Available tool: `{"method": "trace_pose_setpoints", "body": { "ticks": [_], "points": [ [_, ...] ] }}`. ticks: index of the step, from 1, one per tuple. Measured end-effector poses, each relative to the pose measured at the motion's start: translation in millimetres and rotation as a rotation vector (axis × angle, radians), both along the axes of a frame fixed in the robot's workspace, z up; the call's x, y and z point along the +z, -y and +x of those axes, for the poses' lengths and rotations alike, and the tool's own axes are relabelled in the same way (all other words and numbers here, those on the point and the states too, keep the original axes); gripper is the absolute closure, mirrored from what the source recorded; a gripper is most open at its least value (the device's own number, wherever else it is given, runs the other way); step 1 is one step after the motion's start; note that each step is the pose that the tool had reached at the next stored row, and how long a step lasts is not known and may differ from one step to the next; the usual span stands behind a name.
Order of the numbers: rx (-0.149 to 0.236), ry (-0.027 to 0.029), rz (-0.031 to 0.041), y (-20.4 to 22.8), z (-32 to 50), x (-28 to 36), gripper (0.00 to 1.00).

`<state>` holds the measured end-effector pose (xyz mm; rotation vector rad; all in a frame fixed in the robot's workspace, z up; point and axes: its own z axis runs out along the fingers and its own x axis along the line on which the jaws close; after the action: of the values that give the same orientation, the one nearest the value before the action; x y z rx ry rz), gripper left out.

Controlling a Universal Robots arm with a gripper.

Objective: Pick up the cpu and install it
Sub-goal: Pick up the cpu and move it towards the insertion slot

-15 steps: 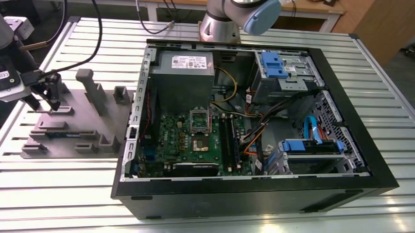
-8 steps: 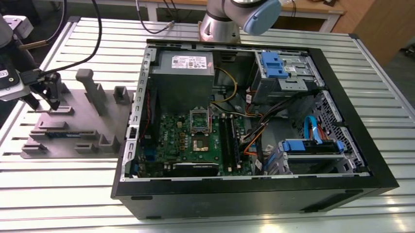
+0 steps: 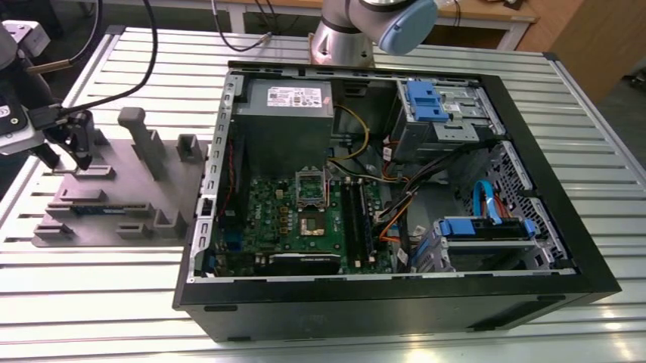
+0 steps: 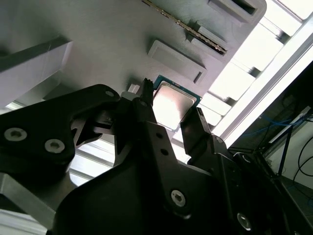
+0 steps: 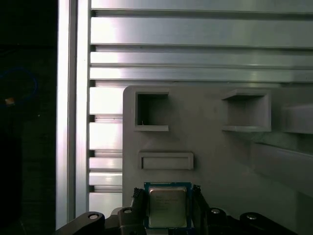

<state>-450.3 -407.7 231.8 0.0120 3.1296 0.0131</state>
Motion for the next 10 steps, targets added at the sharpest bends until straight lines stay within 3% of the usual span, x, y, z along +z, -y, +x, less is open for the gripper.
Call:
{"method": "trace_pose_setpoints", "body": {
  "ticks": [10],
  "points": [
    [0.0, -0.0001, -0.0001, 0.0, 0.0, 2.4, 0.53]
  ]
}}
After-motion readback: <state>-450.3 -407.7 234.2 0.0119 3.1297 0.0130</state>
